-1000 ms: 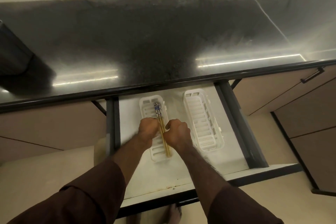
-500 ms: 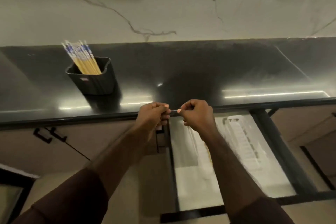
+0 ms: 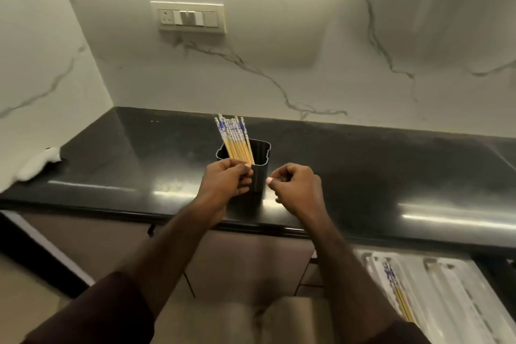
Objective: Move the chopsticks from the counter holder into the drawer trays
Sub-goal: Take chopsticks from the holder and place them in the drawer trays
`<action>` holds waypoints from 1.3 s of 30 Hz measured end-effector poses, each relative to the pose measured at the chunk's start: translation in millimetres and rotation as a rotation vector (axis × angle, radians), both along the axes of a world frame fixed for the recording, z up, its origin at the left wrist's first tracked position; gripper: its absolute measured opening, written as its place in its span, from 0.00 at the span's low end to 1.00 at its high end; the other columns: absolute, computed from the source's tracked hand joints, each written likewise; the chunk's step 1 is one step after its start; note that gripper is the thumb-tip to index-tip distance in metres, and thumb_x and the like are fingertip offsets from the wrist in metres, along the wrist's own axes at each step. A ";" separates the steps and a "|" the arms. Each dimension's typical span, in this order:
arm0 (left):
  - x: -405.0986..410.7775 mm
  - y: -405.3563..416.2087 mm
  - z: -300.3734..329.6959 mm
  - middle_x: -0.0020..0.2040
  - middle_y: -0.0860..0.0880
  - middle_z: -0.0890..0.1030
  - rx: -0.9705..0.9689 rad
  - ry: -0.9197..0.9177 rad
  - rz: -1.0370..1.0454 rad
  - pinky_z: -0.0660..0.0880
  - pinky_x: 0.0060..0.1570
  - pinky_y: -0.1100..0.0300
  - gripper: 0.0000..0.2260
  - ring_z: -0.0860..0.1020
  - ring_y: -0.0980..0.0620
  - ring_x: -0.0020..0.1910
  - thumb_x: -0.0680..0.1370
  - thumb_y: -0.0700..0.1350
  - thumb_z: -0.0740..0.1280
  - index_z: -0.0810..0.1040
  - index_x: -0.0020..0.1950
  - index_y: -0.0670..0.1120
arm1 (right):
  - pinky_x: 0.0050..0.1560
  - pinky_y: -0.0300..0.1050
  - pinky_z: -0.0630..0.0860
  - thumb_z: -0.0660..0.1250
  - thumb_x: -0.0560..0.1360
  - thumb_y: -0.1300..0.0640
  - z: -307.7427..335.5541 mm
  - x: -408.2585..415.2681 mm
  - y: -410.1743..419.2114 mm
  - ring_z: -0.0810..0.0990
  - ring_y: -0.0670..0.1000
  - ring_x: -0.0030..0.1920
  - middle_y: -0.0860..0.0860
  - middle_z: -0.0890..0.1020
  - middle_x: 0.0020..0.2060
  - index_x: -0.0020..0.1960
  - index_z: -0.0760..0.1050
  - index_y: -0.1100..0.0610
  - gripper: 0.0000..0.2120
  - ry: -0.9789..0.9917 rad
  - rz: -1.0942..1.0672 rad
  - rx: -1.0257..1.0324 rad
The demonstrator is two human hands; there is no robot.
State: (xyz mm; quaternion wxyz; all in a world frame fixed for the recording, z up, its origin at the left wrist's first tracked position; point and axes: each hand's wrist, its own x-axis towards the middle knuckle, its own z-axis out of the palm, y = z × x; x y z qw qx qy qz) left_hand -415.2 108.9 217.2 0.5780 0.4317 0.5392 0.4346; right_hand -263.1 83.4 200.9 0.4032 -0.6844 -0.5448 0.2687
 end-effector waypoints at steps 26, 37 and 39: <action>-19.8 215.9 -49.9 0.50 0.43 0.82 -0.033 -0.013 -0.030 0.79 0.49 0.56 0.09 0.81 0.49 0.48 0.80 0.35 0.61 0.80 0.50 0.44 | 0.48 0.53 0.83 0.67 0.76 0.59 -49.8 -50.6 218.2 0.83 0.53 0.49 0.54 0.83 0.50 0.59 0.75 0.53 0.11 -0.350 -0.162 -0.264; -21.9 235.6 -64.4 0.50 0.40 0.82 -0.041 -0.025 -0.067 0.80 0.52 0.51 0.14 0.82 0.45 0.50 0.78 0.30 0.57 0.80 0.49 0.42 | 0.54 0.57 0.80 0.63 0.77 0.60 -61.6 -58.5 237.4 0.80 0.58 0.56 0.57 0.80 0.56 0.64 0.66 0.54 0.17 -0.364 -0.111 -0.415; -23.4 237.4 -65.3 0.50 0.41 0.82 -0.039 -0.030 -0.062 0.80 0.50 0.54 0.14 0.82 0.46 0.49 0.78 0.30 0.57 0.80 0.49 0.41 | 0.55 0.58 0.80 0.65 0.76 0.60 -62.4 -58.7 239.2 0.80 0.56 0.55 0.55 0.80 0.55 0.60 0.66 0.52 0.15 -0.303 -0.118 -0.421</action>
